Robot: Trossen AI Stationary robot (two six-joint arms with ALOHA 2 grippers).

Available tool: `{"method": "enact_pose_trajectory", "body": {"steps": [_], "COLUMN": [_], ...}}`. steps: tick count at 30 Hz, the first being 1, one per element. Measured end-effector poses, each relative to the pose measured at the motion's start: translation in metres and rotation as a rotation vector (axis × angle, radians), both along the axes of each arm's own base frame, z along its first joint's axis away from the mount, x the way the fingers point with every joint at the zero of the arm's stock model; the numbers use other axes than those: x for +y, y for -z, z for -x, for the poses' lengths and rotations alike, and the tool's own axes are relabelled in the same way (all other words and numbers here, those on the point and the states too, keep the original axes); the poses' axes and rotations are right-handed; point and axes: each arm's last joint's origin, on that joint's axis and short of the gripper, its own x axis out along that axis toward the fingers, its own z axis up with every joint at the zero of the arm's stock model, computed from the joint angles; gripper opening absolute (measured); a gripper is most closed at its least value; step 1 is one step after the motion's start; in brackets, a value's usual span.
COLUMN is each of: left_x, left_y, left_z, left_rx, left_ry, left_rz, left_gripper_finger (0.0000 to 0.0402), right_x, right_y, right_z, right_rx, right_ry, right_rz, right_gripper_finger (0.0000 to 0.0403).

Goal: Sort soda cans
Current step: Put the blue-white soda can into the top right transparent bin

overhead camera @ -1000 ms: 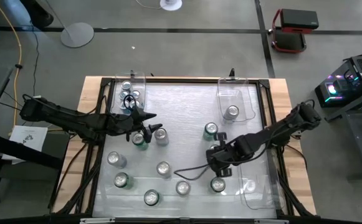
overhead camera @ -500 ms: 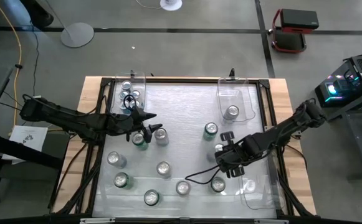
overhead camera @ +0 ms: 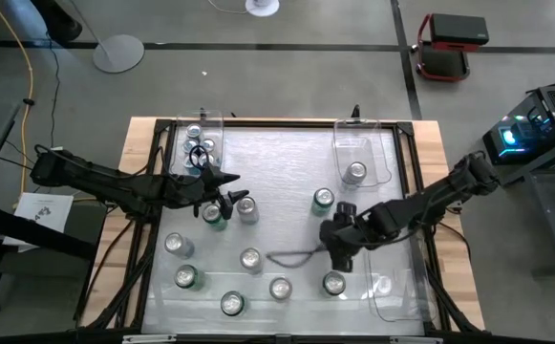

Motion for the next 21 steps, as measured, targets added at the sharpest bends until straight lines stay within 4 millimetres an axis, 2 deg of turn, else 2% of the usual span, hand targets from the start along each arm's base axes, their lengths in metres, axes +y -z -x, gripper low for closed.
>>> {"method": "enact_pose_trajectory", "body": {"steps": [3, 6, 21], "left_x": [0.000, 0.000, 0.000], "left_y": [0.000, 0.000, 0.001], "left_z": [0.000, 0.000, 0.000], "left_rx": [0.000, 0.000, 0.014], "left_ry": [0.000, 0.000, 0.003], "left_rz": [0.000, 0.000, -0.009], "left_gripper_finger": [0.0279, 0.0279, 0.0279], "right_x": [-0.009, -0.016, -0.049], "right_y": [0.000, 0.000, 0.002], "right_z": [-0.005, -0.008, -0.011], "right_rx": [0.016, 0.039, 0.082], "right_ry": [0.101, 0.102, 0.236], "right_rz": [-0.105, -0.182, -0.111], "right_gripper_finger": [0.0274, 0.0276, 0.0277]}}
